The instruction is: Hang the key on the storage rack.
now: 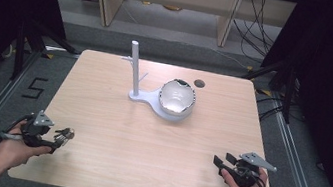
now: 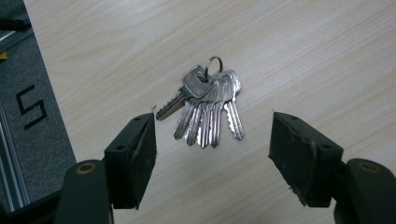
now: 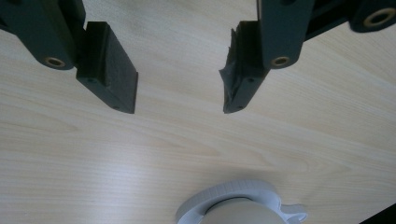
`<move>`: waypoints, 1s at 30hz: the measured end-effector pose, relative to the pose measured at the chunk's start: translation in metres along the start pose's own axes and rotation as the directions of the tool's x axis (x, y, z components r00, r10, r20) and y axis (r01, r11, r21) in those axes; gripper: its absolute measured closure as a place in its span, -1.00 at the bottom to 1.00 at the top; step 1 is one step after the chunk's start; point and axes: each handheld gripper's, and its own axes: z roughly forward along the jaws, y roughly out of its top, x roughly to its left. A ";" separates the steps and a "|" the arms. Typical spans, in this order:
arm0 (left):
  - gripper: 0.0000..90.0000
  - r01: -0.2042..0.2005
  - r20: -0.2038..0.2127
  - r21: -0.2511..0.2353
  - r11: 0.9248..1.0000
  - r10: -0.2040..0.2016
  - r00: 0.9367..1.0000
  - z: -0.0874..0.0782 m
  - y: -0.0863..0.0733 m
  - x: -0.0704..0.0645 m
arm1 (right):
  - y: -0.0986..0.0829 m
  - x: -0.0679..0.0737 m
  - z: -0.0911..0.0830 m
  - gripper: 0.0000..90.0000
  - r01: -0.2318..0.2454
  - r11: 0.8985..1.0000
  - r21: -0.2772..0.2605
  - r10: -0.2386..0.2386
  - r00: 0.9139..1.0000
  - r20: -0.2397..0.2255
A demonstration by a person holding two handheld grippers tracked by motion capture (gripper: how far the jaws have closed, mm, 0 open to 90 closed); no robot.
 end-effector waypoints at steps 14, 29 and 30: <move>-0.32 -0.044 0.055 0.081 0.996 0.040 0.998 0.010 0.032 0.012 | 0.001 0.001 -0.002 0.02 -0.010 1.000 -0.003 0.010 1.000 -0.002; -0.37 -0.062 0.103 0.258 0.964 0.036 0.994 0.045 0.052 0.022 | 0.001 0.002 -0.001 0.03 -0.012 1.000 0.016 0.013 1.000 -0.011; -0.37 -0.039 0.097 0.257 0.966 0.014 0.995 0.048 0.051 0.020 | 0.000 0.001 0.000 0.02 -0.008 1.000 0.013 0.009 1.000 -0.007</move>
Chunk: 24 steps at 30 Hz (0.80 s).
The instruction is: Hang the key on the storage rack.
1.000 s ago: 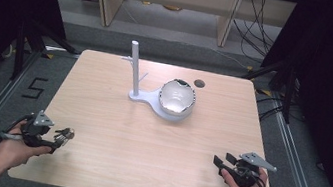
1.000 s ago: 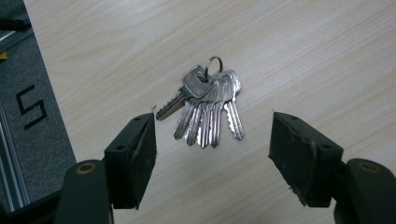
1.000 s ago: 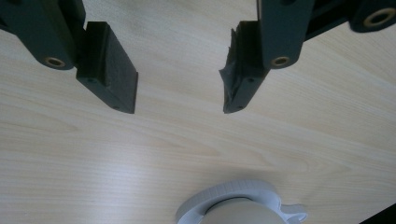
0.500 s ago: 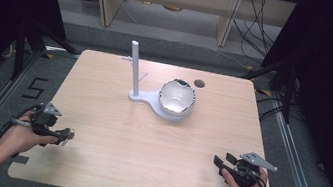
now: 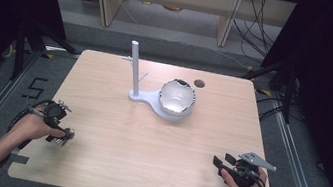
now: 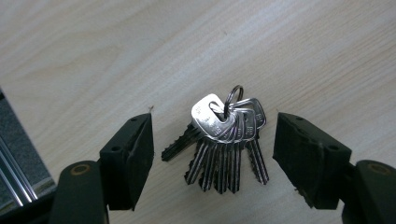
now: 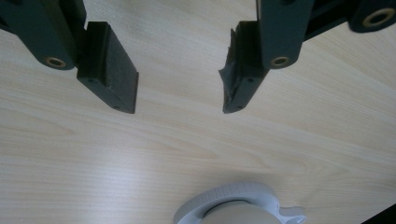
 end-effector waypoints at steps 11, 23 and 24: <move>-0.39 0.054 0.019 0.074 0.996 -0.056 0.998 0.009 0.007 -0.005 | 0.000 0.000 -0.001 0.03 0.006 1.000 0.011 -0.006 1.000 0.005; -0.35 0.087 0.043 0.105 0.991 -0.092 0.995 0.016 0.009 -0.001 | -0.001 0.002 0.001 0.03 -0.040 0.999 -0.007 0.040 0.999 -0.017; -0.28 0.080 0.050 0.118 0.990 -0.086 0.995 0.014 0.010 -0.001 | -0.001 0.002 0.000 0.03 -0.044 0.999 0.007 0.044 0.999 -0.017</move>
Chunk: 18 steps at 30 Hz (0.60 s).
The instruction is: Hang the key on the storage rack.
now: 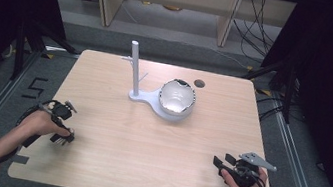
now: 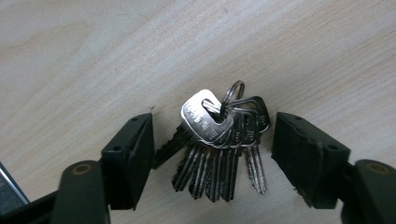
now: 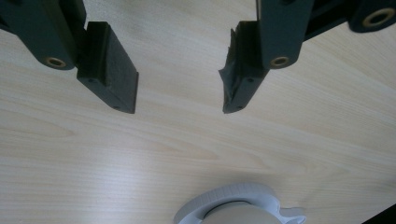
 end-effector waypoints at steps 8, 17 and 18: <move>0.33 0.006 0.004 0.010 1.000 -0.006 1.000 -0.005 -0.006 -0.001 | 0.000 0.000 -0.001 0.03 0.008 1.000 0.005 -0.008 1.000 0.005; 0.77 -0.021 -0.009 -0.001 1.000 0.021 1.000 -0.009 -0.012 -0.002 | 0.001 -0.002 0.000 0.02 0.051 0.999 0.004 -0.051 0.998 0.021; 0.81 -0.021 -0.004 -0.006 1.000 0.021 1.000 -0.009 -0.013 -0.001 | 0.001 -0.002 0.000 0.02 0.052 0.999 0.006 -0.052 0.998 0.023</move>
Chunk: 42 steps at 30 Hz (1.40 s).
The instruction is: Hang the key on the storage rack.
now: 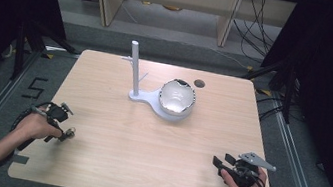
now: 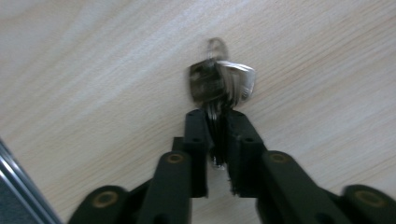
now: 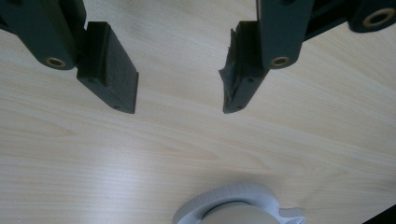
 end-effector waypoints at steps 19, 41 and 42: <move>0.90 -0.003 -0.028 -0.025 1.000 0.002 1.000 -0.004 -0.006 -0.002 | -0.001 0.000 0.002 0.02 0.002 1.000 -0.012 -0.002 1.000 -0.010; 0.90 -0.101 -0.086 -0.107 0.989 0.092 0.992 -0.058 0.022 -0.008 | -0.001 0.003 0.000 0.02 -0.047 0.999 0.009 0.047 0.999 -0.005; 0.90 -0.104 -0.088 -0.113 0.988 0.095 0.992 -0.062 0.024 -0.009 | -0.001 0.003 0.000 0.02 -0.047 0.999 0.012 0.047 0.999 -0.006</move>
